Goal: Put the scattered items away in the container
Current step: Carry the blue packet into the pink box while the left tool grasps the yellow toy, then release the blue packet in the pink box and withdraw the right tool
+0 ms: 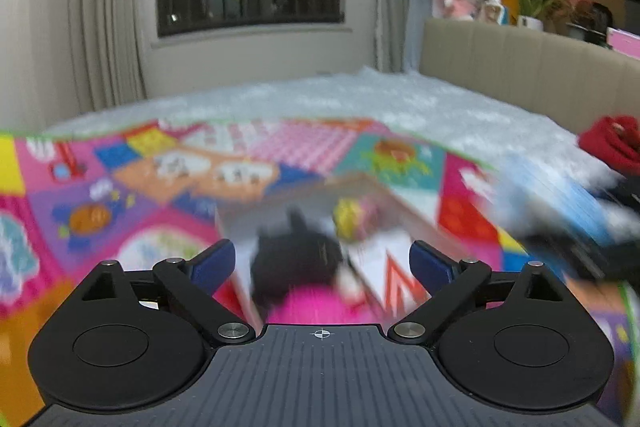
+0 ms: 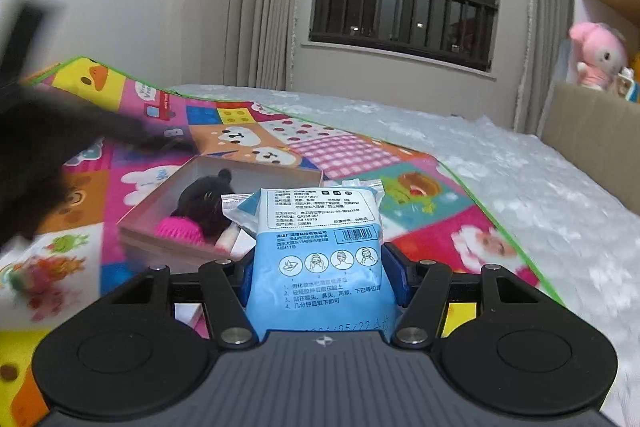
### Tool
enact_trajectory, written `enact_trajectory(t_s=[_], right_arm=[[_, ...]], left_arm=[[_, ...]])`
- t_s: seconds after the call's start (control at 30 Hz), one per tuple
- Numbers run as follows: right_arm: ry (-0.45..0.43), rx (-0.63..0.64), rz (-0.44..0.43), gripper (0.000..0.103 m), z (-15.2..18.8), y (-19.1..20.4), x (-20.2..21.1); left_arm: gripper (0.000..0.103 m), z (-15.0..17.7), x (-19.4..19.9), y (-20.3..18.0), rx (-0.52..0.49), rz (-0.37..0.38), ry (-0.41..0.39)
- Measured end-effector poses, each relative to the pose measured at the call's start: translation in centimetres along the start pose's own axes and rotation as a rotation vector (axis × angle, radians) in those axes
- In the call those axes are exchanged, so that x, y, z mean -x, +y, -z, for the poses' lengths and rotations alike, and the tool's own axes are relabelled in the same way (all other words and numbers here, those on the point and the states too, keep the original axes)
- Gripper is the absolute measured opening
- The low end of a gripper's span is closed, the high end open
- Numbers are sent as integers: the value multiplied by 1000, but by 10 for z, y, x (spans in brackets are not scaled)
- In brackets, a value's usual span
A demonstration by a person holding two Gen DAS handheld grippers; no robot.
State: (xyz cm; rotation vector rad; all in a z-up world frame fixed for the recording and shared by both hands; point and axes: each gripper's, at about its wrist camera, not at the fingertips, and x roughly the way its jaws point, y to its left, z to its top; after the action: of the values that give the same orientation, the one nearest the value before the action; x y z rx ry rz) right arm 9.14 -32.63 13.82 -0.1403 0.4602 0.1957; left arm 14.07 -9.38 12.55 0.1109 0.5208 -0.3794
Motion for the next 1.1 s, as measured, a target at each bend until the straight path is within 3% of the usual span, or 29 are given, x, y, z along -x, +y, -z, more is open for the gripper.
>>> enact_trajectory(t_s=[0.17,0.3,0.33,0.37,0.4,0.5,0.8,0.83,0.87,0.9,0.97,1.0,1.1], right_arm=[[47,113,2,60,-40,19,-75],[88,96,-13,62,-69,35,-132],[118,67,-46,65,-74,35,-144],[144,32,-78,77,-77,36,-154],[148,-3,-95,82,-78,37,-157],[132,-48,-136,83,-74,42,-146],[70,-1,-36,90,-36,55,-72],[61,9,-14,89,-33,57,-68],[59,16,7,81,-31,58,-66],[73,19,21,63,-31,59,-68],[95,12,32,41,-34,60,-77],[83,14,57,35,-38,62,-84],[68,9,147,32,-51,64,-116]], left_arm=[[100,48,34,4,8,-12,36],[100,70,47,10,74,11,64],[100,74,51,11,84,20,67],[101,77,54,13,85,27,68],[101,80,58,13,81,33,68],[102,87,65,17,70,26,65],[103,113,84,31,174,-1,93],[103,115,87,30,177,0,94],[103,117,90,30,179,0,95],[103,120,93,29,182,1,96],[103,123,95,29,189,-2,101],[103,124,96,29,191,-7,103],[103,125,101,28,191,-33,94]])
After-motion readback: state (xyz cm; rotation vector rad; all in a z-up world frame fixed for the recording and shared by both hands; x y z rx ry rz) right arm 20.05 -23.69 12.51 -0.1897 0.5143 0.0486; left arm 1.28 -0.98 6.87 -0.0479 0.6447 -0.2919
